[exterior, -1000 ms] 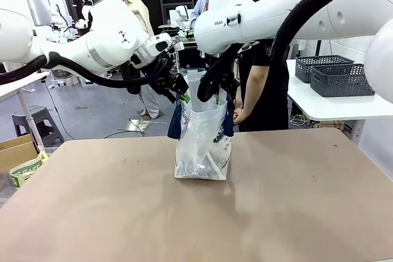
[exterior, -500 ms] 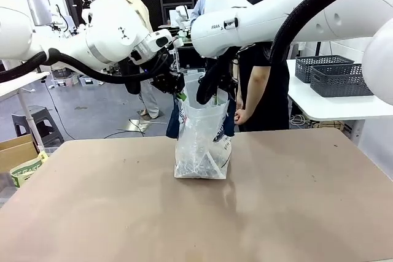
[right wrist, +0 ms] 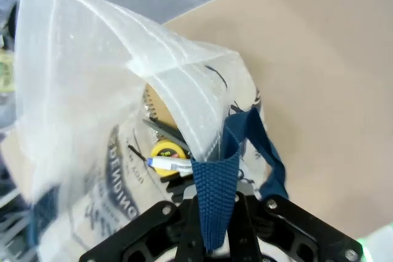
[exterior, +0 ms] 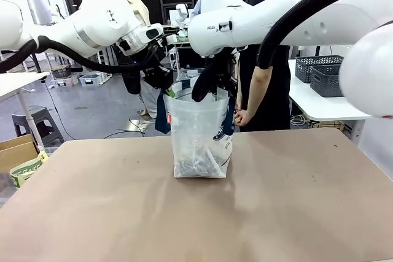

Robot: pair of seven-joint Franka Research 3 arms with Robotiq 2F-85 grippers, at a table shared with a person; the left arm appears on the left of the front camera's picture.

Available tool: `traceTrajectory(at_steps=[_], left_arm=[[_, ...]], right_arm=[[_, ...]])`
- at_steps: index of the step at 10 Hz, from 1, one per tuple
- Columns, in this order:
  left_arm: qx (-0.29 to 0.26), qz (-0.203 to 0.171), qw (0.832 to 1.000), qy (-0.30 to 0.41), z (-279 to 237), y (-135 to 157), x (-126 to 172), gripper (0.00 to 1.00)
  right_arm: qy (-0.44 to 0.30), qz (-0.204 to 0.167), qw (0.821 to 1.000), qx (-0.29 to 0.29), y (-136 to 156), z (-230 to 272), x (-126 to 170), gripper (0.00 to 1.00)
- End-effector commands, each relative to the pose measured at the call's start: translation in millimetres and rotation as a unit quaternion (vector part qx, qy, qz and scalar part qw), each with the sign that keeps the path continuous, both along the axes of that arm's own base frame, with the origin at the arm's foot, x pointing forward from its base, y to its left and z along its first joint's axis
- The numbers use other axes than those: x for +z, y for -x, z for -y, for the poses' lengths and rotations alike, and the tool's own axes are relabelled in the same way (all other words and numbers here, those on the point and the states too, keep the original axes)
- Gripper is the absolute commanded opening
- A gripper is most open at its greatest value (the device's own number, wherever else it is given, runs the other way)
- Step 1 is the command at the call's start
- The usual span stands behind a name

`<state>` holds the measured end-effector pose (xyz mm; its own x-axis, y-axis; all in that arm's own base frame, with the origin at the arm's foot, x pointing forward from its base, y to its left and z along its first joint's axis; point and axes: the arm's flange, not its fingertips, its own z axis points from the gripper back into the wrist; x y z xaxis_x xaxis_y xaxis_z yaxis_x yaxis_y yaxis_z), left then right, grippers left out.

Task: Transfer purchased items from the store into the shopping bag.
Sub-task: Move the Reusable shopping bag to the right side of the table.

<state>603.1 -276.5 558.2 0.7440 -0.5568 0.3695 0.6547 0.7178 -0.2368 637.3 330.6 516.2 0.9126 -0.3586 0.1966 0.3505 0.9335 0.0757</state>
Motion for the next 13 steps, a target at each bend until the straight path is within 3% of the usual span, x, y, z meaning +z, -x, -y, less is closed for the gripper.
traceTrajectory(at_steps=[1, 4, 7, 10, 13], left_arm=[[-0.013, 0.009, 1.000, -0.005, -15.4, -14.7, 12.2, 0.00], [-0.029, 0.015, 0.999, -0.011, -18.1, -22.8, 27.1, 0.00], [-0.033, -0.007, 0.999, -0.003, -5.1, 3.5, 39.9, 0.00], [0.013, -0.054, 0.998, -0.014, 0.5, 34.4, 45.2, 0.00], [0.055, -0.081, 0.994, -0.038, 3.2, 48.5, 26.2, 0.00]], right_arm=[[0.036, -0.034, 0.998, -0.025, -25.1, -27.5, 16.8, 0.00], [0.065, -0.049, 0.996, -0.019, -39.1, -38.2, 42.6, 0.00], [0.050, -0.059, 0.997, 0.000, -61.3, -46.6, 59.9, 0.00], [0.011, -0.048, 0.999, 0.021, -86.5, -45.0, 62.4, 0.00], [0.006, -0.032, 0.995, 0.099, -88.7, -45.7, 63.8, 0.00]])
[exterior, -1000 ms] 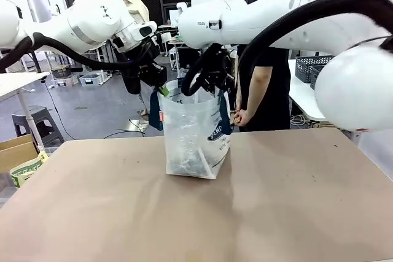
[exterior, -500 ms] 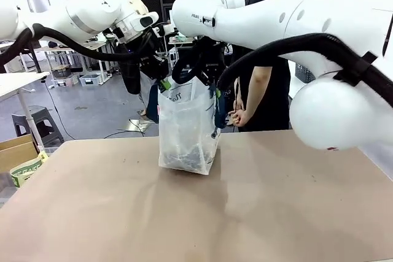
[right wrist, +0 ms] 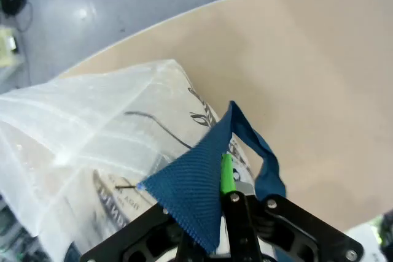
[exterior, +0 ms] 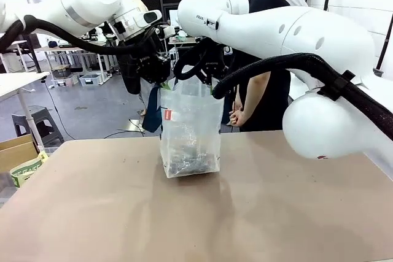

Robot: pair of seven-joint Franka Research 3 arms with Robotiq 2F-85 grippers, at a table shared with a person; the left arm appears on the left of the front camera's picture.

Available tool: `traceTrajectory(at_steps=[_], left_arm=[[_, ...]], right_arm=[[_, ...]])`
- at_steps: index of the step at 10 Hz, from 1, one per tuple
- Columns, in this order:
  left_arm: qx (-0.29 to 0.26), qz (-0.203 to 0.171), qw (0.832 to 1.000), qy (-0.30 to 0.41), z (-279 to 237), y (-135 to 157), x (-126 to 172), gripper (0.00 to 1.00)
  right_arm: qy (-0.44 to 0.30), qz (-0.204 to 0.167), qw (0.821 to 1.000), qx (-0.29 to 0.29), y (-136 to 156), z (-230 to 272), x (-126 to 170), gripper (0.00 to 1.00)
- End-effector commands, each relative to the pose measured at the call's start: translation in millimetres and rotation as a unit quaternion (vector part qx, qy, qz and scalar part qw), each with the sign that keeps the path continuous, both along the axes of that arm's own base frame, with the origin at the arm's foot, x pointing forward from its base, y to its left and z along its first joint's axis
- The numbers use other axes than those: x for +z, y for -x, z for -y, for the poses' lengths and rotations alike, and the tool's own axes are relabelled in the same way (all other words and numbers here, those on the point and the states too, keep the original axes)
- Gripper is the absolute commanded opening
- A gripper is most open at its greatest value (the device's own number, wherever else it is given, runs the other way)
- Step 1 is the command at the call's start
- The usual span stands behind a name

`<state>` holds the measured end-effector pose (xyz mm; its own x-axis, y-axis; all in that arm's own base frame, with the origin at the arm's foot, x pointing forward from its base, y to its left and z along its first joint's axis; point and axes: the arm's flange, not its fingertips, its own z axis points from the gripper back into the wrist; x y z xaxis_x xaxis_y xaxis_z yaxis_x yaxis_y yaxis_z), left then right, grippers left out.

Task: Transfer purchased items from the store into the shopping bag.
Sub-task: Move the Reusable shopping bag to the right side of the table.

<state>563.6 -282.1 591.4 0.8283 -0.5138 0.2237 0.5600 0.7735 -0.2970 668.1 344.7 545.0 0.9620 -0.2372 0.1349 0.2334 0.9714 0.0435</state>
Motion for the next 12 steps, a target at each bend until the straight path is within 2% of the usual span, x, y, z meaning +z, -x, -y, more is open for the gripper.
traceTrajectory(at_steps=[1, 2, 8, 9, 10, 11, 12], left_arm=[[0.009, -0.016, 1.000, -0.006, -1.0, 5.5, -19.0, 0.00], [0.000, 0.000, 1.000, 0.000, 0.0, 0.0, 0.0, 0.00], [0.003, -0.006, 1.000, -0.002, 0.9, -0.2, -6.3, 0.00], [-0.005, -0.019, 1.000, -0.006, -4.8, -3.1, -14.3, 0.00], [0.004, -0.026, 1.000, -0.005, -10.4, -5.0, -18.4, 0.00], [0.010, -0.028, 1.000, -0.003, -14.9, -6.1, -20.5, 0.00], [0.014, -0.031, 0.999, -0.002, -18.7, -5.9, -21.8, 0.00]], right_arm=[[0.004, -0.003, 1.000, -0.026, 0.7, 0.9, -1.2, 0.00], [0.004, -0.003, 1.000, -0.026, 0.7, 0.9, -1.2, 0.00], [0.009, -0.003, 1.000, -0.015, -2.8, 4.6, -5.5, 0.00], [-0.011, -0.033, 0.999, -0.031, 10.0, 13.5, -4.3, 0.00], [-0.018, -0.077, 0.997, -0.016, 19.9, 19.5, -3.4, 0.00], [-0.022, -0.130, 0.991, -0.030, 27.6, 28.7, 0.5, 0.00], [-0.012, -0.151, 0.988, -0.042, 36.4, 36.2, 8.0, 0.00]])
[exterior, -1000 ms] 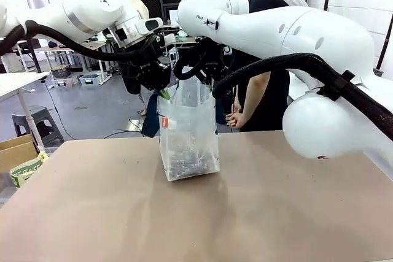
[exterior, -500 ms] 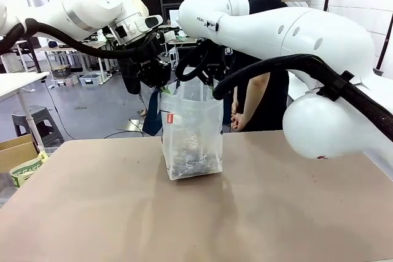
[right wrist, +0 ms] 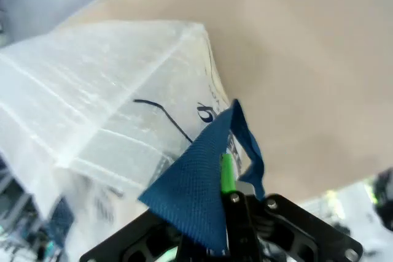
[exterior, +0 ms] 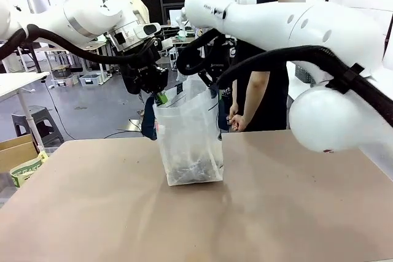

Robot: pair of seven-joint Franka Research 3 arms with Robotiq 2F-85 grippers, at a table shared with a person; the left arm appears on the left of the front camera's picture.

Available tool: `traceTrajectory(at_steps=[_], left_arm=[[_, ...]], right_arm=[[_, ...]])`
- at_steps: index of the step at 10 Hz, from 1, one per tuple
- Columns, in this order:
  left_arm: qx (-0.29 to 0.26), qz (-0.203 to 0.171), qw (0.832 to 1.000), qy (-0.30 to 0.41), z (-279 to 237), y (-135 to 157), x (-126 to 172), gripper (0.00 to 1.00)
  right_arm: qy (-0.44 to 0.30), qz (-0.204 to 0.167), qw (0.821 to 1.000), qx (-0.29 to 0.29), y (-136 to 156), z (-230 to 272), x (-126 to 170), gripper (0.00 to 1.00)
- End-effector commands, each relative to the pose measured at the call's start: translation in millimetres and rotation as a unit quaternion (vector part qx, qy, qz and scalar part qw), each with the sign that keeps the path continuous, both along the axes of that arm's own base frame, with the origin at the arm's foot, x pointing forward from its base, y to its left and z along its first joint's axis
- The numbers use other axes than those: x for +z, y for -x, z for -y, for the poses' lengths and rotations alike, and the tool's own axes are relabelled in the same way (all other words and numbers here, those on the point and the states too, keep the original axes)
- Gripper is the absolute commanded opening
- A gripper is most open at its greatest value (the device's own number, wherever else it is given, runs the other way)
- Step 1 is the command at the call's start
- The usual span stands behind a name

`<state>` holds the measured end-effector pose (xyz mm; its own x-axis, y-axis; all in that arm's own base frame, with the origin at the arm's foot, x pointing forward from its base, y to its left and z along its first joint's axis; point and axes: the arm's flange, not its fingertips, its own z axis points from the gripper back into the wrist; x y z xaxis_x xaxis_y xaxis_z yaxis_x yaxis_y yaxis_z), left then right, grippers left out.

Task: Transfer purchased items from the store into the shopping bag.
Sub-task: Move the Reusable shopping bag to the right side of the table.

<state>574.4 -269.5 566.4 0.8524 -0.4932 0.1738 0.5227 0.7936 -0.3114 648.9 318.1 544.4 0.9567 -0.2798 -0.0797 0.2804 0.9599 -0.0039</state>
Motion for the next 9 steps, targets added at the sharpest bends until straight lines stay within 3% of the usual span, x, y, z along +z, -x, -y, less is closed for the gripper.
traceTrajectory(at_steps=[1, 3, 4, 7, 8, 9], left_arm=[[0.003, -0.007, 1.000, 0.008, -9.0, 4.1, -0.9, 0.00], [0.004, -0.010, 1.000, 0.013, -10.7, 6.0, -5.6, 0.00], [0.003, -0.007, 1.000, 0.019, -9.0, 7.7, -4.7, 0.00], [0.013, 0.028, 0.999, 0.028, -7.7, 11.5, -0.2, 0.00], [0.014, 0.042, 0.999, 0.026, -7.8, 10.6, 2.4, 0.00], [0.014, 0.050, 0.998, 0.019, -7.3, 11.5, 5.2, 0.00]], right_arm=[[0.002, -0.042, 0.999, -0.019, 25.0, 13.5, 15.5, 0.00], [0.006, -0.046, 0.999, -0.007, 35.4, 15.3, 21.2, 0.00], [0.007, -0.026, 1.000, -0.003, 36.8, 12.3, 17.5, 0.00], [-0.023, -0.011, 0.994, 0.109, 41.2, 12.5, 2.7, 0.00], [-0.022, -0.025, 0.990, 0.140, 37.2, 14.2, -2.6, 0.00], [-0.012, -0.070, 0.985, 0.157, 38.6, 17.5, -5.3, 0.00]])
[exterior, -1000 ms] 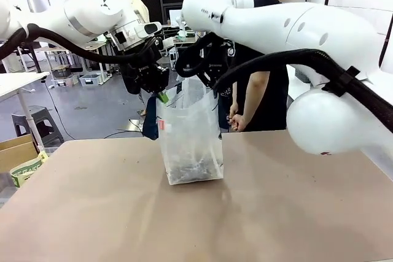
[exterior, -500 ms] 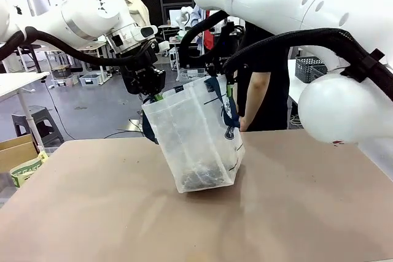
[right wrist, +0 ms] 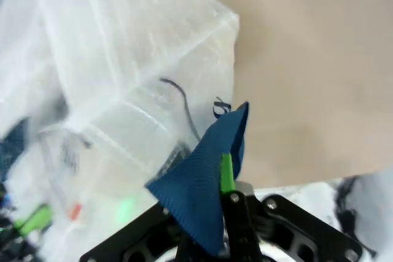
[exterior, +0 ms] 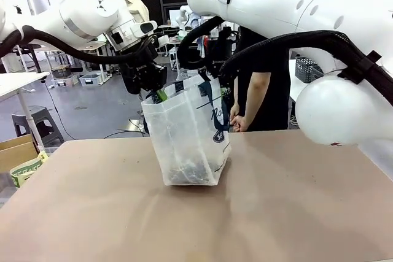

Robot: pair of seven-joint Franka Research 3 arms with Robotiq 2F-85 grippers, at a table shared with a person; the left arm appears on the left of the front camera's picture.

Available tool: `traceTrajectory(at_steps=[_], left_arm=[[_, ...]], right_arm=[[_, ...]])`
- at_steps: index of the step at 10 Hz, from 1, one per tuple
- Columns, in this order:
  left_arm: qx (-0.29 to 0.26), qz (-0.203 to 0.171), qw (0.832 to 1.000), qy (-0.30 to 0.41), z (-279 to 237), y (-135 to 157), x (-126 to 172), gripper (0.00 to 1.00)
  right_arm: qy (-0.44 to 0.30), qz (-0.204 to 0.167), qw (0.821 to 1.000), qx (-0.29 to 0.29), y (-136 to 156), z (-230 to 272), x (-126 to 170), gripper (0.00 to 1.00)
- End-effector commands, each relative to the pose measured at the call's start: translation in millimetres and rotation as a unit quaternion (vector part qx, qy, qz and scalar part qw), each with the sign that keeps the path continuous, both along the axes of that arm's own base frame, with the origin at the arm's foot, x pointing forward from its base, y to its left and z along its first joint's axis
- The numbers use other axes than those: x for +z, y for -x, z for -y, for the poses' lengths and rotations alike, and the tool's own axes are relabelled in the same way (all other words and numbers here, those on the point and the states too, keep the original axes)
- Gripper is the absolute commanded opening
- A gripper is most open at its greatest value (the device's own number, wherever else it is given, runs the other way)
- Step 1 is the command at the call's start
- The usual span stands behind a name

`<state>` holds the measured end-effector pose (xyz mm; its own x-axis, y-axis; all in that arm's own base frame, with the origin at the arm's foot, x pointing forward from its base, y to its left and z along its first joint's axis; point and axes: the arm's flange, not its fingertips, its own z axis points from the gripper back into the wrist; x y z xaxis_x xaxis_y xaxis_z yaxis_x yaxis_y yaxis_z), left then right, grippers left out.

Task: Transfer purchased items from the store into the shopping bag.
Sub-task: Move the Reusable shopping bag to the right side of the table.

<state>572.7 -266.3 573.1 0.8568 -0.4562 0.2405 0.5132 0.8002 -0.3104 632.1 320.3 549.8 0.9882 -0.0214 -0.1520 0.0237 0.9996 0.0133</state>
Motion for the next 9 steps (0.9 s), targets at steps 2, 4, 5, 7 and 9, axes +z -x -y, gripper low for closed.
traceTrajectory(at_steps=[2, 4, 5, 7, 9], left_arm=[[0.000, 0.021, 1.000, -0.003, -5.8, 10.8, 1.2, 0.00], [-0.007, 0.022, 1.000, -0.003, -3.0, 12.1, -0.3, 0.00], [-0.016, 0.020, 1.000, 0.005, -1.1, 13.3, -1.5, 0.00], [-0.026, 0.026, 0.999, 0.016, 3.5, 15.2, -0.5, 0.00], [-0.016, 0.048, 0.999, 0.020, 5.7, 19.8, 7.3, 0.00]], right_arm=[[0.072, -0.117, 0.990, 0.008, 34.0, 25.7, -20.9, 0.00], [0.106, -0.153, 0.982, -0.020, 46.8, 33.1, -36.4, 0.00], [0.093, -0.133, 0.986, -0.023, 49.9, 31.4, -40.8, 0.00], [0.026, -0.059, 0.998, -0.013, 43.8, 19.1, -44.0, 0.00], [-0.008, 0.025, 1.000, 0.001, 32.5, -1.1, -40.0, 0.00]])
